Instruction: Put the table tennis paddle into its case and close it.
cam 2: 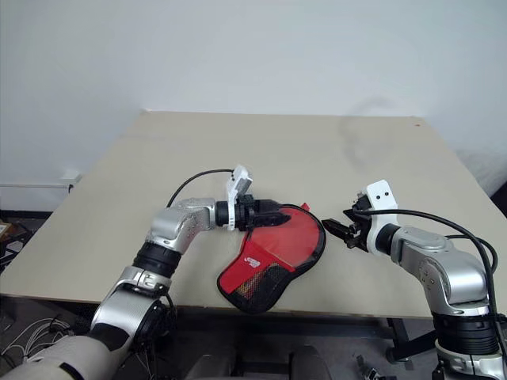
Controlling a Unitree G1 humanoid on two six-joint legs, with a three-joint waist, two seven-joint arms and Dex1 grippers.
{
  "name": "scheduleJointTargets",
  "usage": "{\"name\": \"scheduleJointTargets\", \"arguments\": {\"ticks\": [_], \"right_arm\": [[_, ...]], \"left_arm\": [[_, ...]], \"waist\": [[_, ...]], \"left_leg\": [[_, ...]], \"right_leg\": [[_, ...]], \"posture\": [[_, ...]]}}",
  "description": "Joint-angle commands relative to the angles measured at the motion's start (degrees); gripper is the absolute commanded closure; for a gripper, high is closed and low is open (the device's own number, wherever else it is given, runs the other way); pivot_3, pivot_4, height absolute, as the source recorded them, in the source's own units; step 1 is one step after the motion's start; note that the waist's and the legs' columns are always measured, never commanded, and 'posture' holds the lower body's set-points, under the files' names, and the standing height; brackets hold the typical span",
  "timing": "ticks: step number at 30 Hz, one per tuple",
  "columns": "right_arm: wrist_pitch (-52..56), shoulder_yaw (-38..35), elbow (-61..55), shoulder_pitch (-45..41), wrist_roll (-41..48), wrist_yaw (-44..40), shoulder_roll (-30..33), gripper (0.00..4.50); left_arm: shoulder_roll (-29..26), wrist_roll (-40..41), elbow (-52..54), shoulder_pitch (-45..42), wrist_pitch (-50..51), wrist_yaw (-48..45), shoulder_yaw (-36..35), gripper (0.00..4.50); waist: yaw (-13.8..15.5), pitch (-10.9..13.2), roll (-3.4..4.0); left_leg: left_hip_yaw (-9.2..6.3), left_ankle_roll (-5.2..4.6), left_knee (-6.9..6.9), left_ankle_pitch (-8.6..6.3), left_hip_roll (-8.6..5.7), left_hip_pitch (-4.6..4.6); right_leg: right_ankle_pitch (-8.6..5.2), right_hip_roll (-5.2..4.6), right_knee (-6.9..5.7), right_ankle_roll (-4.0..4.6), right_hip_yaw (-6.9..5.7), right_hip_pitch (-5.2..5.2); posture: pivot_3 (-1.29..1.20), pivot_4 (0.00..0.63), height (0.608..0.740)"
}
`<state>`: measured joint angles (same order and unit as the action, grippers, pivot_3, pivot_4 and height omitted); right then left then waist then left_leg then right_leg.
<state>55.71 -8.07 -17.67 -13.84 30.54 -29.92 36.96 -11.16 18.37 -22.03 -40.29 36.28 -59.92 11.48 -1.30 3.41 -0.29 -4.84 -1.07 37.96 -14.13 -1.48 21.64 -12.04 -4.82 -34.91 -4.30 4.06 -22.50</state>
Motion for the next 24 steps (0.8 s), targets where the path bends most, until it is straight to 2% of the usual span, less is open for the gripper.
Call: {"name": "scheduleJointTargets", "arguments": {"ticks": [1, 8, 24], "right_arm": [[-1.02, -0.97, -1.45, -1.82, 0.37, -0.36, 0.21, 0.93], [-0.95, -0.56, -1.60, -1.99, 0.39, -0.53, -0.05, 0.93], [-0.70, -0.25, -1.85, -2.53, 0.45, -0.58, -0.09, 0.93]], "left_arm": [[-1.74, -3.95, 3.63, 1.39, -5.30, 0.17, 3.40, 1.37], [-2.49, -10.48, 2.28, 4.19, -15.83, 2.83, 7.04, 1.37], [1.18, -15.00, -4.31, 4.18, -21.48, 8.11, 7.53, 1.37]], "waist": [[0.01, 0.00, 0.00], [0.16, 0.00, 0.00], [0.15, 0.00, 0.00]], "left_leg": [[0.00, 0.00, 0.02, 0.00, 0.00, 0.00], [-0.01, 0.00, 0.04, 0.00, 0.00, 0.02], [0.00, 0.00, 0.04, 0.00, 0.00, 0.01]], "right_leg": [[0.00, 0.00, 0.01, 0.01, 0.00, 0.01], [0.02, 0.00, 0.01, 0.02, 0.01, 0.00], [0.02, -0.01, 0.00, 0.01, 0.00, 0.01]], "posture": [[0.00, 0.000, 0.740], [0.00, 0.000, 0.740], [0.00, 0.000, 0.740]]}}
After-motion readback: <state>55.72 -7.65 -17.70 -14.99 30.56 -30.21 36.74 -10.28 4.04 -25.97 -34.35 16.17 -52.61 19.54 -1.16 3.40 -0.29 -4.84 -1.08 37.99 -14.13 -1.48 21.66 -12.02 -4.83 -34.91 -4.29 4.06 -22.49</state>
